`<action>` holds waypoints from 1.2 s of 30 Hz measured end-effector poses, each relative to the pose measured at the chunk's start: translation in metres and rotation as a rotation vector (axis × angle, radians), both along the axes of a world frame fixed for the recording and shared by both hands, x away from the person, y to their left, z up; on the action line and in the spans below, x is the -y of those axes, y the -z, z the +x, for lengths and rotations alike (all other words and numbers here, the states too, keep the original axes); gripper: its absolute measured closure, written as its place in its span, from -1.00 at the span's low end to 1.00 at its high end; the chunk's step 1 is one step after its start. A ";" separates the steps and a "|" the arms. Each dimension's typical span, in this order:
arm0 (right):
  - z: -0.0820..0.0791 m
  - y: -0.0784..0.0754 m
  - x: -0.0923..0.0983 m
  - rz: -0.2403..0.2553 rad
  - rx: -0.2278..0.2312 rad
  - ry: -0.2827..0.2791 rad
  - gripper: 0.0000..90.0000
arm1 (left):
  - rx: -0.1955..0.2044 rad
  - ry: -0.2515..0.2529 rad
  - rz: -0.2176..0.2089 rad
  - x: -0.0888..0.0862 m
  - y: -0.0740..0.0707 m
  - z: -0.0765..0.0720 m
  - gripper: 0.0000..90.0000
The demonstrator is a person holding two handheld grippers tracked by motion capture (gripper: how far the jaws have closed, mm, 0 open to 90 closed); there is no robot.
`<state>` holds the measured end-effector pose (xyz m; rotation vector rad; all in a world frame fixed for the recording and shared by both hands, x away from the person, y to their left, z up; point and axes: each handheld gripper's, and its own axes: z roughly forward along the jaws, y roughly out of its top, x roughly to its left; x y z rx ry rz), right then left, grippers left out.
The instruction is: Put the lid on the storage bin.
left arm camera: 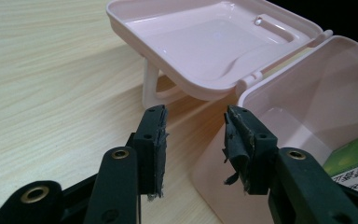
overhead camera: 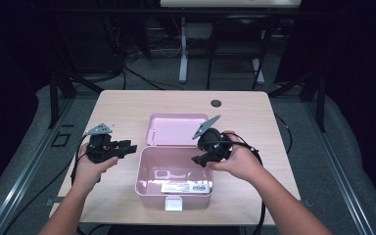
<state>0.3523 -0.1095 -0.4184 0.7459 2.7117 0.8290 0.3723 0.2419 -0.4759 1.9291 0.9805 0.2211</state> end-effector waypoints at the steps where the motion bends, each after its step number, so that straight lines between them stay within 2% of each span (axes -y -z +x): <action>1: 0.001 0.000 0.000 0.001 0.004 0.004 0.16 | 0.007 0.006 0.002 0.000 -0.002 -0.001 0.30; 3: 0.002 -0.001 0.001 0.003 0.015 0.023 0.17 | 0.006 0.015 -0.013 0.001 -0.004 -0.003 0.30; 7: 0.007 -0.003 0.000 0.037 0.027 0.062 0.18 | 0.022 0.027 -0.010 0.004 -0.008 -0.005 0.30; 12: 0.012 -0.006 -0.002 0.078 0.038 0.100 0.22 | 0.021 0.027 -0.007 0.004 -0.009 -0.006 0.30; 34: 0.041 -0.002 0.007 0.120 0.059 0.280 0.25 | 0.036 0.049 0.003 0.012 -0.010 -0.009 0.31; 36: 0.043 -0.001 0.007 0.119 0.057 0.295 0.25 | 0.033 0.053 0.015 0.013 -0.011 -0.010 0.31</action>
